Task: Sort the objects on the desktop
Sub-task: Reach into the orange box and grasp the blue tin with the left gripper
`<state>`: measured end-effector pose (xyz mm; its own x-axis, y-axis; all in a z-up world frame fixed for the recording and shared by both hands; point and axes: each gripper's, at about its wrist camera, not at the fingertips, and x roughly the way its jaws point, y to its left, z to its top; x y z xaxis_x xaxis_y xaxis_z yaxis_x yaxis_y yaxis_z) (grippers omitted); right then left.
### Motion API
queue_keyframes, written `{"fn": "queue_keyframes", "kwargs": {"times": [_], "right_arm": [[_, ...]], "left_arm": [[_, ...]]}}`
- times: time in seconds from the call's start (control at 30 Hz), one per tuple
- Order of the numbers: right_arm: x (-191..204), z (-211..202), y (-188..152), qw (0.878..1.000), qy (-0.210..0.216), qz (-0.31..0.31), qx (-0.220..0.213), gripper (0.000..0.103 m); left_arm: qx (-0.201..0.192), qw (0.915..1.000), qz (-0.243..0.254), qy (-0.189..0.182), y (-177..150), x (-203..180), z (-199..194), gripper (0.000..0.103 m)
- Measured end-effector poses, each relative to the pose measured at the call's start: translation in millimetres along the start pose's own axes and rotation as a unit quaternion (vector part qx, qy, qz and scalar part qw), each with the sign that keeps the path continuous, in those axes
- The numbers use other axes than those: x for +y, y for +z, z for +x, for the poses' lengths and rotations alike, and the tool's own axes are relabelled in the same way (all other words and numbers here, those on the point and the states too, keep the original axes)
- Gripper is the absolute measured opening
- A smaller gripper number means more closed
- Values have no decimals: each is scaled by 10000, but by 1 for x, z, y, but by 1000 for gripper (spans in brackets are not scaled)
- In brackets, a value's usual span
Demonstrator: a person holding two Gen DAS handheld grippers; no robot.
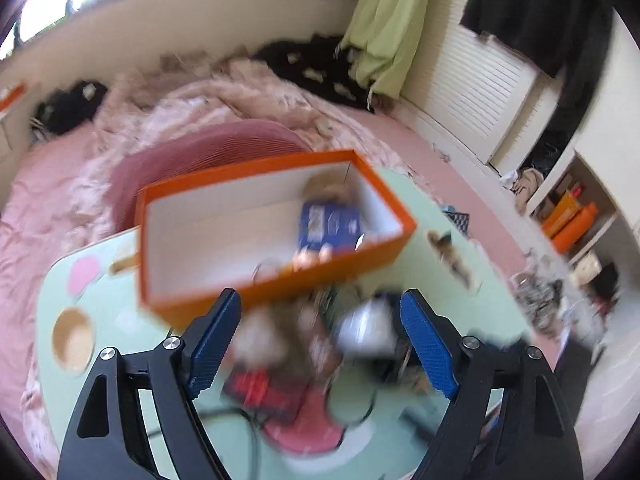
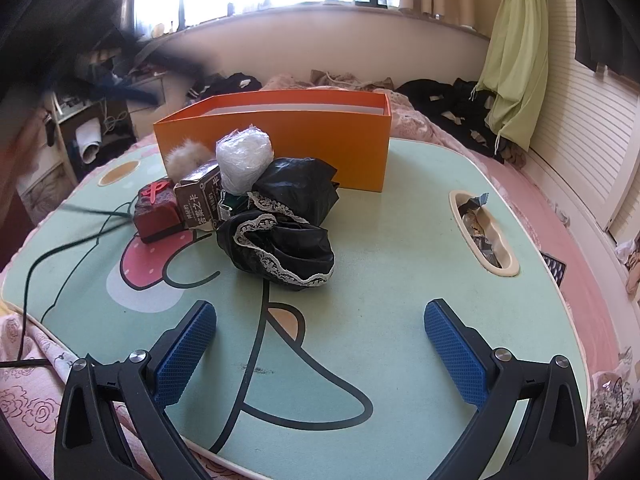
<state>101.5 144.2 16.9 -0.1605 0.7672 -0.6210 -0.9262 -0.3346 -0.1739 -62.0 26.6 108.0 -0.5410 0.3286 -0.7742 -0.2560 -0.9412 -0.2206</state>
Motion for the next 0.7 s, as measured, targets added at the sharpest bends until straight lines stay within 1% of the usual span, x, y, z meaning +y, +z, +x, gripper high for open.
{"fn": "queue_keyframes", "kwargs": {"times": [0.03, 0.07, 0.13, 0.2, 0.27, 0.37, 0.47, 0.57, 0.6, 0.63, 0.67, 0.7], "right_arm": [[0, 0, -1, 10000, 2, -3, -6, 103], [0, 0, 0, 10000, -1, -6, -9, 103], [-3, 1, 2, 10000, 10, -5, -16, 103], [-3, 1, 3, 10000, 20, -2, -23, 103], [-4, 2, 3, 10000, 27, -2, -31, 103], [-3, 2, 3, 10000, 25, -1, -35, 103], [-4, 3, 3, 10000, 42, 28, -26, 103], [-2, 3, 5, 10000, 43, 24, -30, 103], [-1, 3, 5, 10000, 40, 24, -33, 103], [-1, 3, 5, 10000, 39, 24, -34, 103], [-1, 3, 5, 10000, 38, 22, -31, 103], [-1, 3, 4, 10000, 36, 23, -37, 103]], "left_arm": [[211, 9997, -83, 99, 21, -1, 15, 82], [345, 9991, -67, 216, 33, -3, 27, 82], [656, 9964, 163, 520, 56, -14, 59, 82], [966, 9921, 351, 723, 65, -23, 87, 82], [1300, 9872, 461, 805, 71, -30, 118, 82], [1612, 9811, 543, 921, 68, -38, 151, 81], [1742, 9818, 279, 708, 66, -32, 162, 81], [1885, 9814, -29, 364, 65, -19, 166, 80], [1916, 9809, -96, 332, 65, -15, 166, 80], [1963, 9798, -178, 349, 66, -9, 166, 73], [1949, 9796, -145, 463, 66, -5, 165, 67], [1914, 9788, -58, 721, 65, -1, 163, 68]]}}
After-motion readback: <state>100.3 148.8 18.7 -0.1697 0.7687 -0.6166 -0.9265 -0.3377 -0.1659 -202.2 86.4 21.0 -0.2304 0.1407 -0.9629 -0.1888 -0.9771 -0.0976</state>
